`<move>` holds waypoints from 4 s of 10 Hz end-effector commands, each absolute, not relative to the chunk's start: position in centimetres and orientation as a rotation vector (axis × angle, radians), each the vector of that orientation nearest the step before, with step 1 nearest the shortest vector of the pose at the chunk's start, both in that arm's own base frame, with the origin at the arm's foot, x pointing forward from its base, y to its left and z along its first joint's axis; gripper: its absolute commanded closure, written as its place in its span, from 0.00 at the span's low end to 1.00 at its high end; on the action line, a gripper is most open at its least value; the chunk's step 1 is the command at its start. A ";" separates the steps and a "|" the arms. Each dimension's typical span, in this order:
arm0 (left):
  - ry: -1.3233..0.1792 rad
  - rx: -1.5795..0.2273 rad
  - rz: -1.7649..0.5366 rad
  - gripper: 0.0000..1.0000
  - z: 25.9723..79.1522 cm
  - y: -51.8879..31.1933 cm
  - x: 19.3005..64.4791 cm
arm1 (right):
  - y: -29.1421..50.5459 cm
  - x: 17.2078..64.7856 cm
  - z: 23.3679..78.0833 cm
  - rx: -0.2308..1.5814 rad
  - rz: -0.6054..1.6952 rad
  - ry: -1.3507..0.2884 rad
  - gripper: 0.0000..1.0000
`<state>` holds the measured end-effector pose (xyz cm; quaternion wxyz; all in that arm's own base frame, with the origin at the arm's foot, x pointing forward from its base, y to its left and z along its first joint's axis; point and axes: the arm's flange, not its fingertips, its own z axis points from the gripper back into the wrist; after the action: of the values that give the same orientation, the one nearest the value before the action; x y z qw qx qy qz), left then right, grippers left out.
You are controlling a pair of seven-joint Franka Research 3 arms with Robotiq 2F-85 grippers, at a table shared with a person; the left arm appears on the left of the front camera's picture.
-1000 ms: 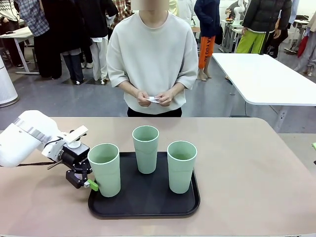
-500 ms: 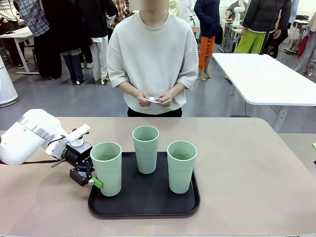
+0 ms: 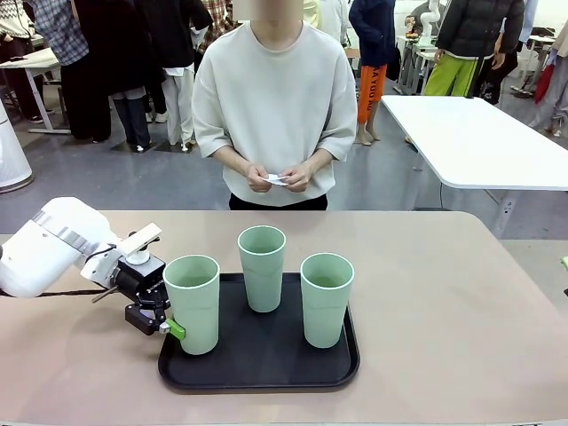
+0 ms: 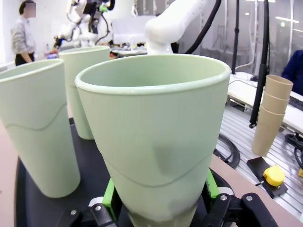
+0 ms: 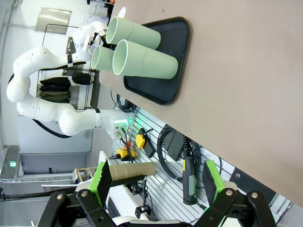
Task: Place coasters on the table and set cups on them.
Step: Pick up one Reusable plastic cup and place it on a coaster set by the human.
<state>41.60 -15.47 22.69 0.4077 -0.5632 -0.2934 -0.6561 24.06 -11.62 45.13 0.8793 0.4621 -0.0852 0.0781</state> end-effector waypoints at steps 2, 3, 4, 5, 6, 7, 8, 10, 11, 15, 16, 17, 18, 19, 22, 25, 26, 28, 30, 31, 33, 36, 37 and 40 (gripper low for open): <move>-0.894 -1.405 -1.603 1.00 28.1 -12.6 40.5 | -11.6 24.2 45.0 0.982 0.172 -0.188 0.00; -0.972 -1.359 -1.596 1.00 30.9 -10.9 40.1 | -11.6 24.2 45.0 0.982 0.172 -0.188 0.00; -1.015 -1.283 -1.581 1.00 33.8 -9.2 39.4 | -11.6 24.2 45.0 0.982 0.172 -0.188 0.00; -1.030 -1.223 -1.558 1.00 35.9 -7.7 39.2 | -11.6 24.2 45.0 0.982 0.172 -0.188 0.00; -1.060 -1.170 -1.530 1.00 37.4 -6.0 39.3 | -11.6 24.2 45.0 0.982 0.172 -0.188 0.00; -1.056 -1.169 -1.494 1.00 38.4 -4.3 39.2 | -11.6 24.2 45.0 0.982 0.172 -0.188 0.00; -1.056 -1.185 -1.458 1.00 38.7 -2.8 39.0 | -11.6 24.2 45.0 0.982 0.172 -0.188 0.00; -1.045 -1.212 -1.387 1.00 38.5 -1.9 38.6 | -11.6 24.2 45.0 0.982 0.172 -0.188 0.00; -1.069 -1.158 -1.469 1.00 39.1 -2.0 39.5 | -11.6 24.2 45.0 0.982 0.172 -0.188 0.00; -1.058 -1.170 -1.447 0.17 38.8 -1.8 39.4 | -11.6 24.2 45.0 0.982 0.172 -0.188 0.00; -1.083 -1.139 -1.426 0.17 38.7 1.6 41.1 | -11.6 24.2 45.0 0.982 0.172 -0.188 0.00; -1.097 -1.119 -1.406 0.17 38.4 5.6 42.5 | -11.6 24.2 45.0 0.982 0.172 -0.188 0.00; -1.078 -1.117 -1.408 0.17 38.0 8.2 43.1 | -11.6 24.2 45.0 0.982 0.172 -0.188 0.00; -1.077 -1.097 -1.380 0.17 37.3 10.7 43.9 | -11.6 24.2 45.0 0.982 0.172 -0.188 0.00; -1.151 -1.051 -1.254 0.17 34.9 15.9 46.3 | -11.6 24.2 45.0 0.982 0.172 -0.188 0.00; -1.232 -0.991 -1.172 0.17 34.7 15.9 46.6 | -11.6 24.2 45.0 0.982 0.172 -0.188 0.00; -1.142 -1.028 -1.219 0.17 33.7 16.8 46.6 | -11.6 24.2 45.0 0.982 0.172 -0.188 0.00; -1.142 -1.028 -1.219 0.17 33.7 16.8 46.6 | -11.6 24.2 45.0 0.982 0.172 -0.188 0.00; -1.160 -1.027 -1.202 0.17 33.6 16.7 46.8 | -11.6 24.2 45.0 0.982 0.172 -0.188 0.00; -1.179 -0.976 -1.224 0.17 32.2 16.7 50.1 | -11.6 24.2 45.0 0.982 0.172 -0.188 0.00; -1.205 -0.964 -1.191 0.17 30.8 17.0 53.6 | -11.6 24.2 45.0 0.982 0.172 -0.188 0.00; -1.210 -0.922 -1.145 0.17 29.2 17.0 58.1 | -11.6 24.2 45.0 0.982 0.172 -0.188 0.00; -1.192 -0.915 -1.121 0.17 28.6 16.7 59.4 | -11.6 24.2 45.0 0.982 0.172 -0.188 0.00; -1.160 -0.939 -1.095 0.17 28.0 15.9 60.7 | -11.6 24.2 45.0 0.982 0.172 -0.188 0.00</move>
<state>59.79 16.15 27.41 0.5952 -0.4006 -0.5009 -0.4842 24.01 -11.67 45.15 0.8792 0.4625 -0.0847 0.0772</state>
